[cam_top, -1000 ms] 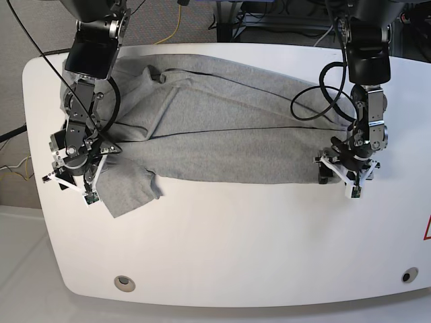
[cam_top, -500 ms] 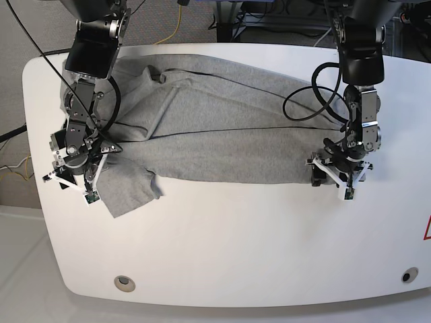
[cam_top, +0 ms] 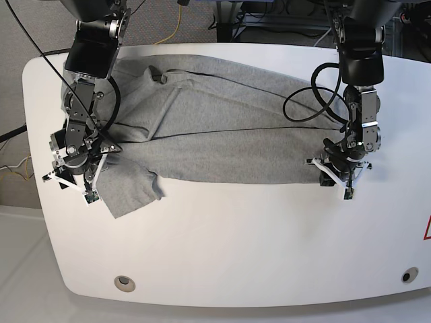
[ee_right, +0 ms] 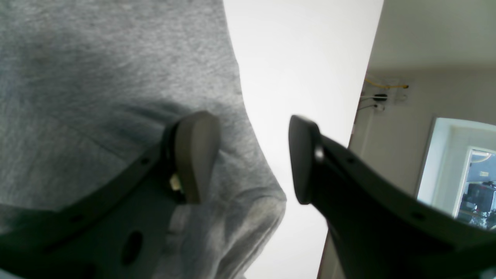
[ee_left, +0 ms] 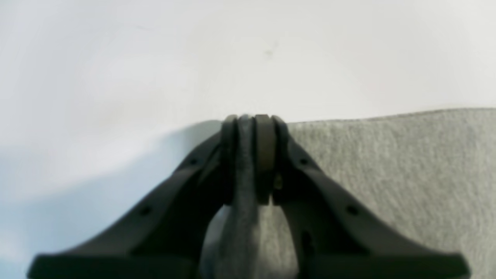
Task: Fold the T-shirt properly
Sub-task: 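Close the left gripper on the folded side edge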
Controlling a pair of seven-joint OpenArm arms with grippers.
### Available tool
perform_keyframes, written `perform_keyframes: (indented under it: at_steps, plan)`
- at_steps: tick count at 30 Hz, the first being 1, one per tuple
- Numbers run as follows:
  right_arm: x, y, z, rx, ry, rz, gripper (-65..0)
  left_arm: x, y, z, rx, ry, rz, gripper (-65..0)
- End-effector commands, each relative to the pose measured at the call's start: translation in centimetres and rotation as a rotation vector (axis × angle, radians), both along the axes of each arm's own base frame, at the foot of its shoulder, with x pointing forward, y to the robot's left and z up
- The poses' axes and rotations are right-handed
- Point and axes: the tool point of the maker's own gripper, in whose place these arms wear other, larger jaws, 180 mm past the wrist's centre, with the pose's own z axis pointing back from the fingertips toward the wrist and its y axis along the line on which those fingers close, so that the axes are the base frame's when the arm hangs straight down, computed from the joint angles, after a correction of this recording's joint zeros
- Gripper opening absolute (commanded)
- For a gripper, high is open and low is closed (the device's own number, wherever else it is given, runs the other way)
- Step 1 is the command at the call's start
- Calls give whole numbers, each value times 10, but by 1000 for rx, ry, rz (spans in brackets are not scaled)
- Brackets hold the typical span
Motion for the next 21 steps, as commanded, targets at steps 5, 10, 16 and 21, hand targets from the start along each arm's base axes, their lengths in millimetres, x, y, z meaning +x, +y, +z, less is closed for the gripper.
perform_keyframes:
  at_steps: [5,10,16,21]
  plan:
    - [10,-6,18,-19,-51,-4,-340,-6,1,-5,22,64,-19,-602]
    - [10,-6,18,-19,-51,-4,-340,-5,-1,6,38,60,-32,-616]
    - [10,-6,19,-20,-53,-5,-340,1,-5,32,68,43,-57,-618]
    - [10,-7,19,-23,-51,-7,-340,2,-10,49,92,55,-76,-618]
